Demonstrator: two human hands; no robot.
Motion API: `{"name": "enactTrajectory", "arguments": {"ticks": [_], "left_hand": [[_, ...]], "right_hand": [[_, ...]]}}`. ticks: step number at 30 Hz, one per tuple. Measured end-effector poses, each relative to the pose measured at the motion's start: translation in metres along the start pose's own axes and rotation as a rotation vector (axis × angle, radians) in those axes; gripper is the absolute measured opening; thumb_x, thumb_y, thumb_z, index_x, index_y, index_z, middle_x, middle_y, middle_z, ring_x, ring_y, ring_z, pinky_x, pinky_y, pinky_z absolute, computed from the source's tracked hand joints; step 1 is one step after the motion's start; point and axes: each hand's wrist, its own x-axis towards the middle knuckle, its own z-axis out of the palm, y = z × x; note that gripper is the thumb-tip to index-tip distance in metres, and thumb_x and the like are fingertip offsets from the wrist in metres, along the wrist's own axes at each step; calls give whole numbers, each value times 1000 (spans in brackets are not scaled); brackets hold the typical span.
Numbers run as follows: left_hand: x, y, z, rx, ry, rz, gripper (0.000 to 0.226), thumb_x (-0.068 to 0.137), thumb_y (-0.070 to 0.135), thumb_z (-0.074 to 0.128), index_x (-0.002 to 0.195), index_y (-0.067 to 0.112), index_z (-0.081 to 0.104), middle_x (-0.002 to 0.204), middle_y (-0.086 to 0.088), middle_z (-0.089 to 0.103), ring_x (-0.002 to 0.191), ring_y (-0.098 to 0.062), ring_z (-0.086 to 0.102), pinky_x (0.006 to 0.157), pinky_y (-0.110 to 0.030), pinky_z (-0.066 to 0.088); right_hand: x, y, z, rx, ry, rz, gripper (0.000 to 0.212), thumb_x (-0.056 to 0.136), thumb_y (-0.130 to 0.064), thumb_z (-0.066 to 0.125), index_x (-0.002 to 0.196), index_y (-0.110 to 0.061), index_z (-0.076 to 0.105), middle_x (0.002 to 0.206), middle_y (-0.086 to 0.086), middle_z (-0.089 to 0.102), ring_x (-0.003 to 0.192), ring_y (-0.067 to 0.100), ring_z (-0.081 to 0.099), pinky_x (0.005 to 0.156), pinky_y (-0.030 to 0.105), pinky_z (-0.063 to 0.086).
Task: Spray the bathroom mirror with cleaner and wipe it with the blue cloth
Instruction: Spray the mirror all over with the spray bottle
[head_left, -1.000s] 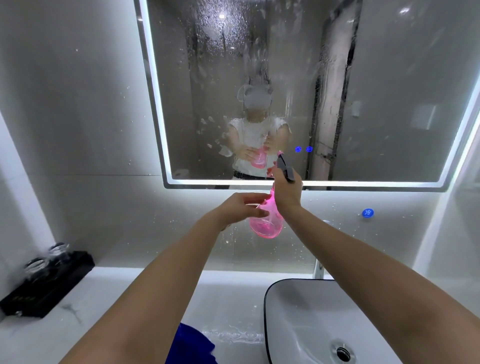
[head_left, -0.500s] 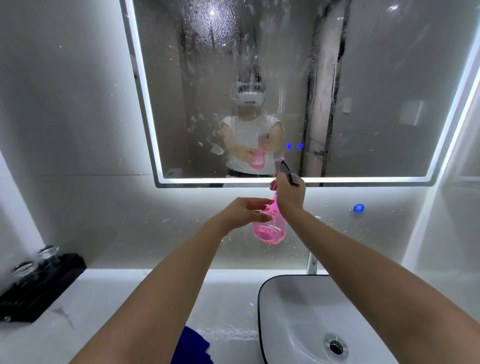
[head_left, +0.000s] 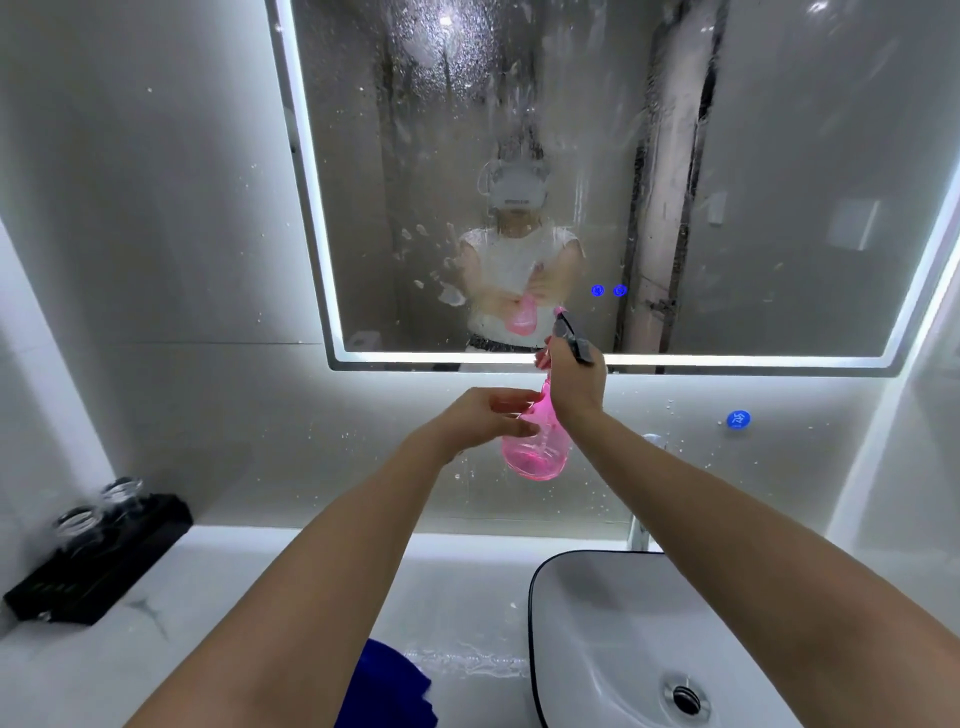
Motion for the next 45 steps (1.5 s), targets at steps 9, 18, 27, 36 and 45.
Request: {"name": "enactTrajectory", "arguments": {"ticks": [9, 18, 27, 36, 45], "left_hand": [[-14, -12, -29, 2, 54, -34, 55, 75, 8, 76, 126, 17, 58, 122, -6, 63, 114, -18, 57, 105, -38, 41], [-30, -30, -66, -14, 125, -57, 54, 73, 7, 77, 123, 18, 60, 117, -6, 66, 109, -17, 60, 102, -38, 44], [-43, -50, -82, -65, 132, -105, 54, 73, 8, 77, 122, 21, 61, 120, -4, 65, 112, -18, 59, 102, -39, 44], [-66, -74, -91, -108, 135, -176, 54, 75, 5, 75, 124, 20, 59, 118, -3, 66, 111, -18, 60, 101, -38, 45], [-90, -89, -95, -125, 140, -208, 52, 78, 1, 70, 126, 18, 58, 118, -3, 66, 111, -19, 60, 101, -37, 45]], "right_hand": [[-10, -7, 33, -3, -81, -11, 27, 88, -10, 47, 74, 11, 57, 66, 12, 52, 63, 17, 44, 51, 21, 35], [-22, -5, 75, 4, -140, 29, 30, 91, -14, 46, 64, -5, 53, 54, 1, 48, 50, 10, 42, 51, 21, 37], [-33, 8, 99, -13, -187, 81, 30, 89, -15, 47, 62, -4, 52, 53, 0, 45, 51, 13, 38, 53, 25, 33], [-57, 20, 119, -77, -273, 101, 25, 84, -13, 50, 78, 7, 64, 82, 12, 67, 63, 16, 50, 59, 28, 40], [-83, 27, 132, -84, -254, 111, 27, 86, -11, 48, 80, 13, 61, 71, 25, 57, 61, 17, 47, 53, 27, 36]]}}
